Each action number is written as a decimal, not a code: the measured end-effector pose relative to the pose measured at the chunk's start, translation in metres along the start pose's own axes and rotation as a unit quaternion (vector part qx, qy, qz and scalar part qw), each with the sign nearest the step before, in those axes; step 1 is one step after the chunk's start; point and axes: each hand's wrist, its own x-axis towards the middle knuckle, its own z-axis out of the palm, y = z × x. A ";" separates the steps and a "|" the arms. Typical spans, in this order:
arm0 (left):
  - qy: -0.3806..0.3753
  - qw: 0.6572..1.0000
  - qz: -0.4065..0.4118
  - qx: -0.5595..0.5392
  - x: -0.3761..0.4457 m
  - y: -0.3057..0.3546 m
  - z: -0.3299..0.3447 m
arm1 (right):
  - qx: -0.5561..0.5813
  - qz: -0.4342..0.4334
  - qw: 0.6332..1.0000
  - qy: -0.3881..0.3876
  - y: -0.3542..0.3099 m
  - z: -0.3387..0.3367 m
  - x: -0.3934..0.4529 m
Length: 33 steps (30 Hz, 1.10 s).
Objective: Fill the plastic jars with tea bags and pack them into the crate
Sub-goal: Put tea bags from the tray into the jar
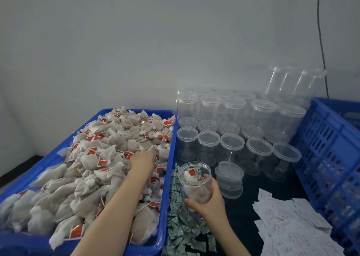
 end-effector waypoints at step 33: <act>-0.050 0.849 0.357 -0.387 -0.054 0.029 -0.045 | -0.004 -0.017 1.000 0.010 0.009 0.009 0.005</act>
